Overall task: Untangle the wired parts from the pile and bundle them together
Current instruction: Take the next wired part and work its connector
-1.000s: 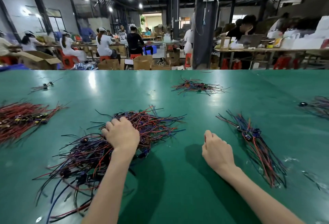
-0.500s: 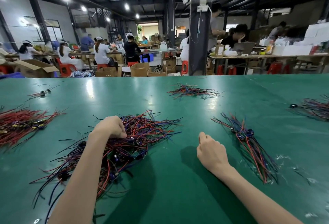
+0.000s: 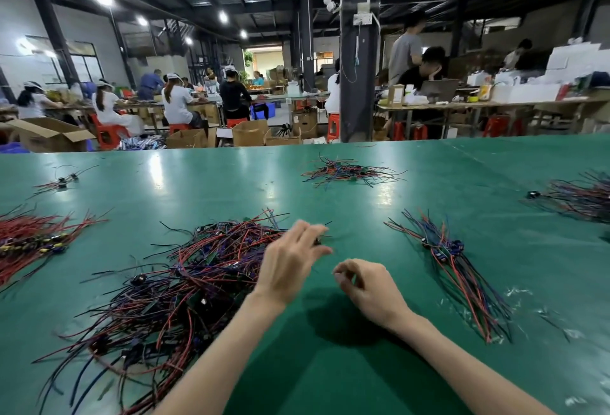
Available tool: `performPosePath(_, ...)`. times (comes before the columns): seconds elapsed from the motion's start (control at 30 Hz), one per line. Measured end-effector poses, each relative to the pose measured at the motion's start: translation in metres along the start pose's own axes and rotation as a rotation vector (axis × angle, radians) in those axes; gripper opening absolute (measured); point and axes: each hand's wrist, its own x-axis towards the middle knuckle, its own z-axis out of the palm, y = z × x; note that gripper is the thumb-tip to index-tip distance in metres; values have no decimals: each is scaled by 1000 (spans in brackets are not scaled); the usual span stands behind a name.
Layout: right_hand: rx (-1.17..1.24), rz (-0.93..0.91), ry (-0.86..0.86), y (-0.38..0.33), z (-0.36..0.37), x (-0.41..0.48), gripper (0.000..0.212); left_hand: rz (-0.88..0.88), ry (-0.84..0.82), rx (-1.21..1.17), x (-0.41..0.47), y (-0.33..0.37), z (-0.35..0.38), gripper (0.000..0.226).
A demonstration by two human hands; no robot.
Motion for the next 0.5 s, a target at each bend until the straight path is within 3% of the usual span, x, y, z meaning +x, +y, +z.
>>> performPosePath(0.1,582,157,-71,-9,-2,-2,20,-141,-69,-229,-11,13,13,18)
performPosePath(0.23,969,361,-49,-9,-12,-1,15,-311,-59,-418,-11,20,19,23)
performPosePath(0.4,1167,463,-5,-7,-14,2,10,-475,-134,-615,-13,25,23,40)
performPosePath(0.5,1233,521,25,-6,-15,4,6,-667,-125,-827,-12,31,23,31)
